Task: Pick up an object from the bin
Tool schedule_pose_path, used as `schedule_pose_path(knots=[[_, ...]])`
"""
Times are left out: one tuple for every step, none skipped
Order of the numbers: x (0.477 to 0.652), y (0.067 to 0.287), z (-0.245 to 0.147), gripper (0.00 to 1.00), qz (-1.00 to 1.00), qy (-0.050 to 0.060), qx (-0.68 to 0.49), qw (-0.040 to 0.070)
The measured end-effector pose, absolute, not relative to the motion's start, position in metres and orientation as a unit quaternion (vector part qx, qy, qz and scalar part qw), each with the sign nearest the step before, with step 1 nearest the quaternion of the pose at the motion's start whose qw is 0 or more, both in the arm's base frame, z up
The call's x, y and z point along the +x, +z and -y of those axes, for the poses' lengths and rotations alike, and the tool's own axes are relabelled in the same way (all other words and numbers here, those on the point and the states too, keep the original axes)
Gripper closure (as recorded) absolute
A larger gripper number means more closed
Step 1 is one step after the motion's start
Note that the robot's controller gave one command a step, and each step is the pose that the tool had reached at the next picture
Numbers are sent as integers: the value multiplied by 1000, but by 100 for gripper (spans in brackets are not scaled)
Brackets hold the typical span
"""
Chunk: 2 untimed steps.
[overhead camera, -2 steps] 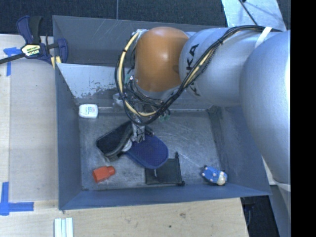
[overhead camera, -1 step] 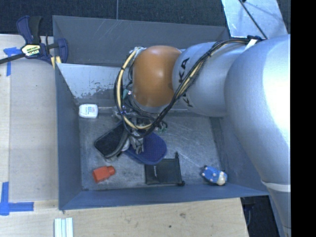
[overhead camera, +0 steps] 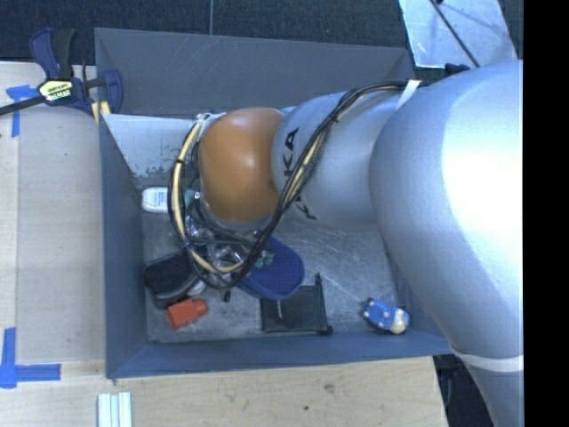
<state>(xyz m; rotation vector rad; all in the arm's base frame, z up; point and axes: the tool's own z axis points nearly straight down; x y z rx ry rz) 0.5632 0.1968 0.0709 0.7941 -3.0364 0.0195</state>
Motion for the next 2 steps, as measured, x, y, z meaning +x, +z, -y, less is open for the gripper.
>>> schedule_pose_path(knots=[[564, 71, -192, 100, 969, 8, 247, 5], [564, 85, -189, 100, 969, 1, 246, 1]])
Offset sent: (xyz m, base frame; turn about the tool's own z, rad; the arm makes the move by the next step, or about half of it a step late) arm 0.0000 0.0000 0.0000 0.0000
